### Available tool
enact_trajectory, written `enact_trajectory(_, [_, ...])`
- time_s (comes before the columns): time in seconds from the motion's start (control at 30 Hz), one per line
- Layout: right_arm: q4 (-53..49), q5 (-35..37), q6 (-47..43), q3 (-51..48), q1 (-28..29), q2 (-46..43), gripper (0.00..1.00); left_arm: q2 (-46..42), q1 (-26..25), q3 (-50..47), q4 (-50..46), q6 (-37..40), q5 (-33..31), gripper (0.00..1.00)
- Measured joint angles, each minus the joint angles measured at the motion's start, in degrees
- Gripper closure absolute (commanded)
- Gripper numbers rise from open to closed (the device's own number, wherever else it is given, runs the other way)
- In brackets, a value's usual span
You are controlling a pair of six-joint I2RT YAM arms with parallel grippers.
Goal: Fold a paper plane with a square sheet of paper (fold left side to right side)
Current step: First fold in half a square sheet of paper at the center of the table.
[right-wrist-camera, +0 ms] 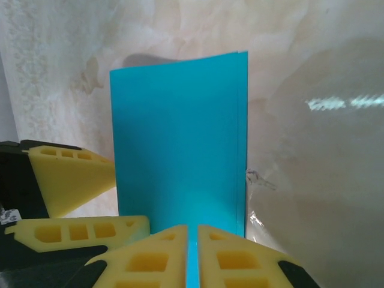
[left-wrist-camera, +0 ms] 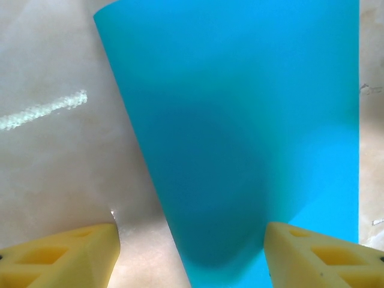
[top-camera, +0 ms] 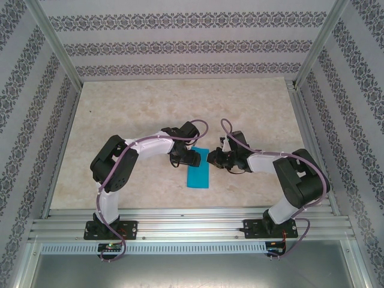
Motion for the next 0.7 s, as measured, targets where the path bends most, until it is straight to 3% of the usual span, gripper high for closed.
enact_trajectory(0.7, [-3.2,1.0,-1.9,2.0,1.3,3.7,0.91,0.1,-0.4,0.2,-0.2,0.0,-0.8,0.33])
